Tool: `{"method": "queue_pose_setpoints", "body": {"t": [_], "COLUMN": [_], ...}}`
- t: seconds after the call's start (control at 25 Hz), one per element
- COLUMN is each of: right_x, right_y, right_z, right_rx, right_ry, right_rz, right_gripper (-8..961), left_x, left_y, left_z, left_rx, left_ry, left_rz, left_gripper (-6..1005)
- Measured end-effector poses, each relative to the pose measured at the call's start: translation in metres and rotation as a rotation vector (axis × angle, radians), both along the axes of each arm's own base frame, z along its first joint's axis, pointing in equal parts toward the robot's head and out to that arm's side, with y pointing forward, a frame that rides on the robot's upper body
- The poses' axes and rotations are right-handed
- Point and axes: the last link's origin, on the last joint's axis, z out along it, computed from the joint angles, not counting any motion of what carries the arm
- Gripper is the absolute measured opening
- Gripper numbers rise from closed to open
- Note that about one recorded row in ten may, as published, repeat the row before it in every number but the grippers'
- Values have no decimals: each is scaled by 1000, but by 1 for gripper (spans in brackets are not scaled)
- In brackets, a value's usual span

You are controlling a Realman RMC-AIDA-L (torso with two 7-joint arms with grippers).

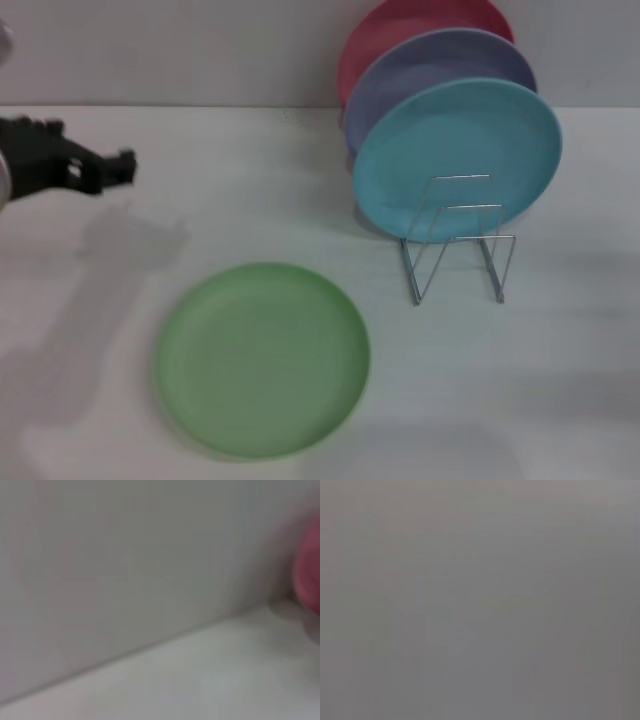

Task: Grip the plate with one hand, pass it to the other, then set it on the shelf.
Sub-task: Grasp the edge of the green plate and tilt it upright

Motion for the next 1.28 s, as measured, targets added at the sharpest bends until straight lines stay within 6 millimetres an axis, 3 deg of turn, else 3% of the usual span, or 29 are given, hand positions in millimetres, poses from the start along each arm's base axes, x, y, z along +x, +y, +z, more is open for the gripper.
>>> {"method": "queue_pose_setpoints", "body": {"t": [0.64,1.28], "right_x": [9,9], "right_y": [-4,-4], "right_z": [14,18], "right_rx": [47,68], "right_ry": [-18,-26], "right_rz": [-36,-34], "right_gripper": [735,734], "left_x": [14,-6], "left_y": [-17,-14], "left_z": [-25,-45], "left_rx": [-329,-431], "left_ry": [29,-32], "left_rz": [192,322], "left_gripper": [775,771]}}
